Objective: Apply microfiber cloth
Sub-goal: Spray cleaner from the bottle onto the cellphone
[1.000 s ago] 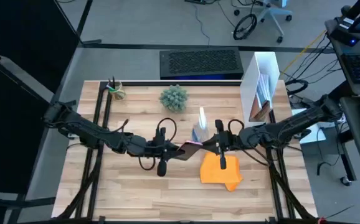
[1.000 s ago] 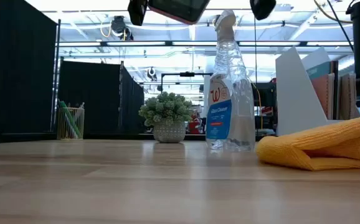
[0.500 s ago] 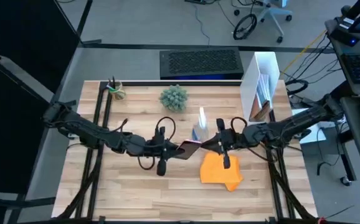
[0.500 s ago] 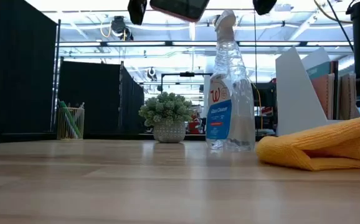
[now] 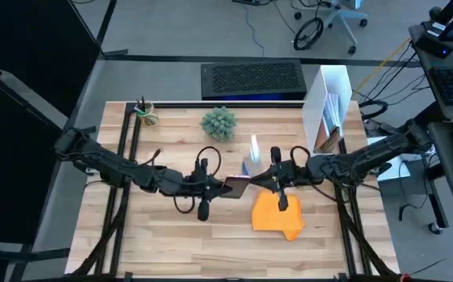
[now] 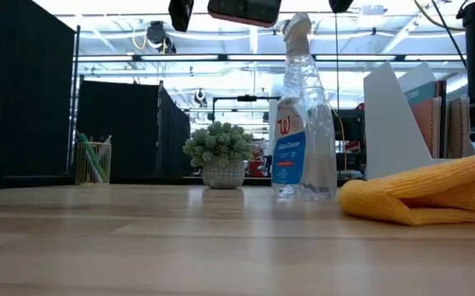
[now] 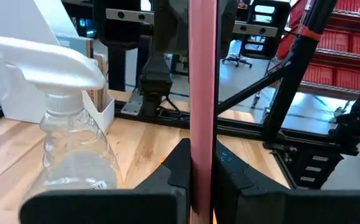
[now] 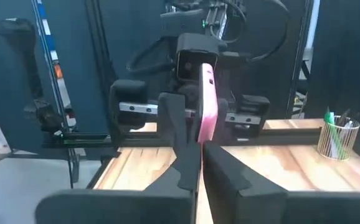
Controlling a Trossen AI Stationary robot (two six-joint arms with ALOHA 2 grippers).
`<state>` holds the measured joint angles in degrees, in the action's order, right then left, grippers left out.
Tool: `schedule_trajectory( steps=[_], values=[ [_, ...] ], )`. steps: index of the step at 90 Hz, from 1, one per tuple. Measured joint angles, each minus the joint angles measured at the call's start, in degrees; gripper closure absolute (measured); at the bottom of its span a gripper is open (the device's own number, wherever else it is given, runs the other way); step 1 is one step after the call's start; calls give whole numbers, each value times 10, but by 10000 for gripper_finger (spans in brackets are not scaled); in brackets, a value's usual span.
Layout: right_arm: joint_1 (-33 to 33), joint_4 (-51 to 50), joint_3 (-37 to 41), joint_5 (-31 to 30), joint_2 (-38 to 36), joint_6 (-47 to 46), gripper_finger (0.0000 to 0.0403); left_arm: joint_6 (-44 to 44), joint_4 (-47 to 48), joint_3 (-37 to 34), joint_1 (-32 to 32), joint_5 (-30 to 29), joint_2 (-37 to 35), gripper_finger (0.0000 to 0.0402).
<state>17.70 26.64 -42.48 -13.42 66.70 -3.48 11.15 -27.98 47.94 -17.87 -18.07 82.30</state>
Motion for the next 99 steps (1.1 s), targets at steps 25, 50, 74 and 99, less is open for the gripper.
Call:
schedule_trajectory(
  steps=[25, 50, 74, 99],
  values=[
    [-9, 14, -1, -1, -42, 79, 376, -27, 9, -1, 30, 7, -1, 389],
    [-15, -223, -1, -123, -206, 88, 211, -83, 60, -1, 111, 9, -67, 389],
    [-139, -362, -1, -93, -194, 88, 86, -102, 81, -1, 281, 137, -88, 389],
    [-291, -363, -1, 217, -154, 102, 58, -69, 74, -1, 373, 240, -54, 389]
  ],
)
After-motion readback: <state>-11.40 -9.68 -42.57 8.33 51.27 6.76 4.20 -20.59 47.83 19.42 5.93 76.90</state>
